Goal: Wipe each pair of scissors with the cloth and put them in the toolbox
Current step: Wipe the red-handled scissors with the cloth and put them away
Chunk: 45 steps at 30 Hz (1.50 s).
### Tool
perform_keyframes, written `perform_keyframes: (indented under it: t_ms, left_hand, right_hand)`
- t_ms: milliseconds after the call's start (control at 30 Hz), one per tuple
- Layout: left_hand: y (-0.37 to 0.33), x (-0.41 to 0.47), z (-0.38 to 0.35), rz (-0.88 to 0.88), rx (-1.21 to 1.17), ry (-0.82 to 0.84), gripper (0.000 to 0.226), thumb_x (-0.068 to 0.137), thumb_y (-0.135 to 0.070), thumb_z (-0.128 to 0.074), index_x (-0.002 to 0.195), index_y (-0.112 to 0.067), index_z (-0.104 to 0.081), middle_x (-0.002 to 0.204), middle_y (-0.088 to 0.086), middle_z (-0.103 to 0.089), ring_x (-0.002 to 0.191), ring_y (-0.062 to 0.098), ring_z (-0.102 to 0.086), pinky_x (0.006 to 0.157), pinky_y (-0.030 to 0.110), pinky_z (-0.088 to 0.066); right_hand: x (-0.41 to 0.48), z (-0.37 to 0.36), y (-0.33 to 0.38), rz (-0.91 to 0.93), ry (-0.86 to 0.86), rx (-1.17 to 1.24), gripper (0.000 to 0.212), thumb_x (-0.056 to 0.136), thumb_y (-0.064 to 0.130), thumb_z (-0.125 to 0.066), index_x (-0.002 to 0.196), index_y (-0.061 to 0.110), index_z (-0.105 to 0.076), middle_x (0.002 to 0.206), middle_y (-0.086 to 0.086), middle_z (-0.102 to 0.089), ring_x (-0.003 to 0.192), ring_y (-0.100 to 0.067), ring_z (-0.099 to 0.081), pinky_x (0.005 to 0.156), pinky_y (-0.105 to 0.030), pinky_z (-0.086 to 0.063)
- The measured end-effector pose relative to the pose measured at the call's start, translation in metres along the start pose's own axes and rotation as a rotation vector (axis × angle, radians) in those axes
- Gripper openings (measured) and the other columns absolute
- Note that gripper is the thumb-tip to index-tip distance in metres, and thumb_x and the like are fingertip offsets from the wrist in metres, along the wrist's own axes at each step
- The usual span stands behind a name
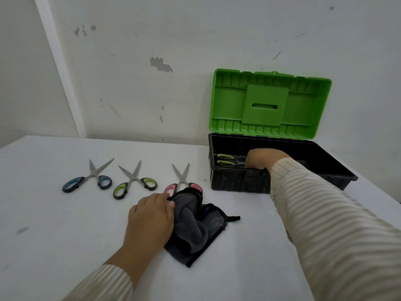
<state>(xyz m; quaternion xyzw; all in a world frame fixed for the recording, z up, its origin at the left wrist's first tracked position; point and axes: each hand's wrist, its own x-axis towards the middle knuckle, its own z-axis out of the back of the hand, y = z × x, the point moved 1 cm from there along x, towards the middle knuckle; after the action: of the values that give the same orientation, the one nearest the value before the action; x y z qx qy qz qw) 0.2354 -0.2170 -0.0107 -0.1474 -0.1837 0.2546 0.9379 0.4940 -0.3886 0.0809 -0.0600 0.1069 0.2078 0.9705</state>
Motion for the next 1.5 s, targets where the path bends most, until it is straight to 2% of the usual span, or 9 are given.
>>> perform_keyframes:
  t_ms: [167, 300, 467, 633, 767, 967, 1167, 1300, 1500]
  left_hand:
    - [0.001, -0.001, 0.004, 0.001, -0.01, 0.036, 0.039, 0.097, -0.038, -0.031, 0.129, -0.026, -0.05, 0.125, -0.006, -0.059, 0.12, 0.018, -0.049, 0.1, 0.032, -0.033]
    - [0.001, 0.012, 0.012, 0.099, -0.18, 0.065, 0.034, 0.095, -0.036, -0.036, 0.107, -0.024, -0.065, 0.113, 0.001, -0.065, 0.111, 0.027, -0.055, 0.091, 0.037, -0.04]
    - [0.002, 0.066, 0.011, 0.128, -0.316, 0.127, 0.029, 0.094, -0.024, -0.042, 0.106, -0.011, -0.064, 0.114, 0.013, -0.066, 0.107, 0.033, -0.058, 0.09, 0.036, -0.046]
    - [-0.024, 0.09, 0.0, -0.037, 0.071, 0.307, 0.038, 0.089, -0.035, -0.055, 0.111, -0.003, -0.059, 0.119, 0.016, -0.059, 0.111, 0.033, -0.055, 0.088, 0.034, -0.042]
    - [-0.038, 0.096, 0.0, -0.031, 0.113, 0.382, 0.02, 0.085, -0.023, -0.056, 0.091, -0.004, -0.063, 0.109, 0.013, -0.067, 0.104, 0.028, -0.06, 0.078, 0.029, -0.043]
    - [-0.011, 0.094, 0.031, 0.24, -0.481, 0.383, 0.015, 0.084, -0.001, -0.046, 0.071, -0.008, -0.051, 0.069, 0.008, -0.052, 0.064, 0.024, -0.054, 0.06, 0.029, -0.049]
    - [0.031, 0.034, 0.085, 0.494, -1.33, 0.203, 0.014, 0.091, 0.0, -0.049, 0.093, -0.01, -0.058, 0.075, 0.005, -0.059, 0.054, 0.015, -0.052, 0.044, 0.023, -0.046]
    - [0.037, -0.01, 0.089, 0.549, -1.463, 0.307, 0.019, 0.095, -0.012, -0.046, 0.083, -0.009, -0.06, 0.057, 0.001, -0.051, 0.041, 0.012, -0.043, 0.037, 0.021, -0.035]
    - [0.033, -0.021, 0.077, 0.45, -1.356, 0.356, 0.028, 0.097, -0.024, -0.048, 0.081, -0.006, -0.063, 0.055, 0.002, -0.049, 0.04, 0.014, -0.042, 0.038, 0.022, -0.034]
  right_hand:
    - [-0.028, 0.015, 0.014, 0.038, -0.227, 0.032, 0.019, 0.085, 0.006, -0.048, 0.088, 0.004, -0.067, 0.098, -0.007, -0.067, 0.081, -0.023, -0.062, 0.071, -0.03, -0.052]
    - [-0.093, 0.024, 0.058, 0.195, -0.525, 0.526, 0.023, 0.083, 0.007, -0.052, 0.095, 0.012, -0.071, 0.1, -0.003, -0.07, 0.086, -0.017, -0.06, 0.085, -0.028, -0.046]
    - [-0.131, -0.027, 0.122, 0.194, -0.14, 0.862, 0.027, 0.076, 0.01, -0.063, 0.102, 0.004, -0.066, 0.082, -0.005, -0.065, 0.074, -0.024, -0.061, 0.076, -0.039, -0.055]
    - [-0.133, -0.071, 0.138, 0.076, -0.236, 0.915, 0.038, 0.081, 0.021, -0.062, 0.118, 0.012, -0.058, 0.115, -0.009, -0.054, 0.103, -0.022, -0.054, 0.078, -0.019, -0.036]
    - [-0.134, -0.081, 0.133, 0.107, -0.343, 0.869, 0.018, 0.085, 0.018, -0.058, 0.102, 0.016, -0.065, 0.107, -0.004, -0.053, 0.09, -0.013, -0.049, 0.075, -0.015, -0.029]
    - [-0.143, -0.073, 0.13, 0.205, -0.51, 0.903, 0.011, 0.085, 0.012, -0.057, 0.09, 0.018, -0.064, 0.091, 0.007, -0.053, 0.078, -0.006, -0.05, 0.064, -0.001, -0.034]
    - [-0.162, -0.061, 0.139, 0.247, -0.488, 1.116, 0.04, 0.083, 0.002, -0.051, 0.07, 0.039, -0.056, 0.077, 0.007, -0.063, 0.077, -0.017, -0.062, 0.072, -0.025, -0.051]
    - [-0.169, -0.06, 0.155, 0.272, -0.383, 1.171, 0.011, 0.082, 0.026, -0.058, 0.075, 0.033, -0.063, 0.083, 0.004, -0.066, 0.079, -0.016, -0.063, 0.077, -0.04, -0.056]
    - [-0.173, -0.062, 0.161, 0.348, -0.355, 0.975, 0.012, 0.082, 0.029, -0.063, 0.072, 0.036, -0.061, 0.087, 0.011, -0.059, 0.08, -0.006, -0.055, 0.07, -0.017, -0.043]
